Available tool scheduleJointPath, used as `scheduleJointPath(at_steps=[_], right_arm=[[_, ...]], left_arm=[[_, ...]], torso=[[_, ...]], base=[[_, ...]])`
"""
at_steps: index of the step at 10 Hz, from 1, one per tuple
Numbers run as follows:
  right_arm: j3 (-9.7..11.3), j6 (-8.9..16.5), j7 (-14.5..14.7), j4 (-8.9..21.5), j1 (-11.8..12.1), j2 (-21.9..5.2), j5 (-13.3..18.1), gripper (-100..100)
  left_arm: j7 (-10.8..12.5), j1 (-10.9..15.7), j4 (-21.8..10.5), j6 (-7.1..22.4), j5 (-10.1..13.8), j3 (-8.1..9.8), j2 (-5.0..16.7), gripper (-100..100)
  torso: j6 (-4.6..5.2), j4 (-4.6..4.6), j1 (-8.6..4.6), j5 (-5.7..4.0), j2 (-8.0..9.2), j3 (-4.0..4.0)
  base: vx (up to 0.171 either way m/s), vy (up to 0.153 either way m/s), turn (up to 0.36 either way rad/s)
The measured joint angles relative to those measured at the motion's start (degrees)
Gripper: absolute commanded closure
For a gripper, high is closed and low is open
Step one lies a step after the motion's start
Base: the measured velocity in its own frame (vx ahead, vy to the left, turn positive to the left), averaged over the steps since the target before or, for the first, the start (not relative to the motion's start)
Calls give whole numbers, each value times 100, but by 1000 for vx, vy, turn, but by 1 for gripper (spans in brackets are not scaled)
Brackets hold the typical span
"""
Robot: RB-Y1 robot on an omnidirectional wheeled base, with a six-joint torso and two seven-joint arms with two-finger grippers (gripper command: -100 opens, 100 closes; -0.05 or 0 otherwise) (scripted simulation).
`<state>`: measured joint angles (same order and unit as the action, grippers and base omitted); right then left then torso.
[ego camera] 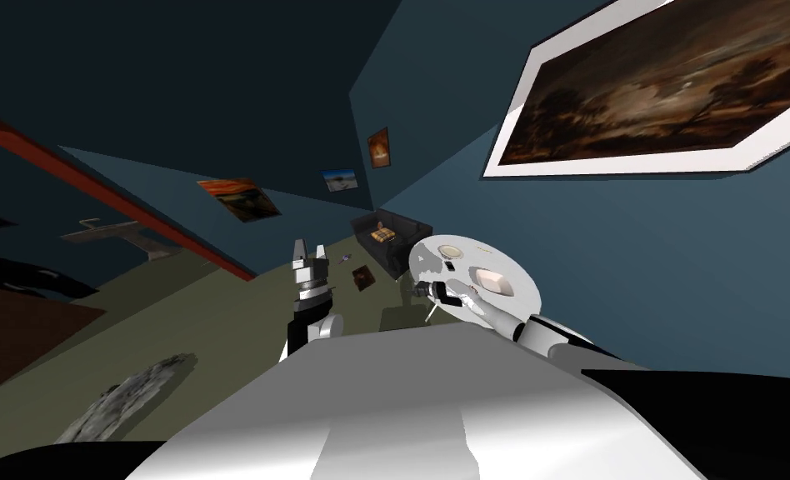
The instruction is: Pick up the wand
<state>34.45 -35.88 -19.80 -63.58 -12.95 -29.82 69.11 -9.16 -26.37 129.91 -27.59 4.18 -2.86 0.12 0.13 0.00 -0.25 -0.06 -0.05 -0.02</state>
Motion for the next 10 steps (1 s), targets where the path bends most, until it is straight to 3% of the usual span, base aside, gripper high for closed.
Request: scheduleJointPath(at_steps=[5,7,9,10], right_arm=[[368,-28,-144,561,-248,-223,751,-100],[571,-26,-300,773,-399,-338,1112,-100],[628,-83,-165,1249,-570,-269,1264,-100],[713,-69,-218,1309,-605,-299,1423,-100]], left_arm=[[0,0,0,0,0,0,0,0],[0,0,0,0,0,0,0,0],[0,1,0,0,0,-1,0,0],[0,0,0,0,0,0,0,0]], torso=[[1,0,4,1,0,0],[2,0,0,0,-1,0],[-4,-1,11,3,-6,-3],[1,-1,9,2,-5,-3]], base=[[-22,-40,216],[-13,-36,57],[-15,-25,215],[-21,-39,244]])
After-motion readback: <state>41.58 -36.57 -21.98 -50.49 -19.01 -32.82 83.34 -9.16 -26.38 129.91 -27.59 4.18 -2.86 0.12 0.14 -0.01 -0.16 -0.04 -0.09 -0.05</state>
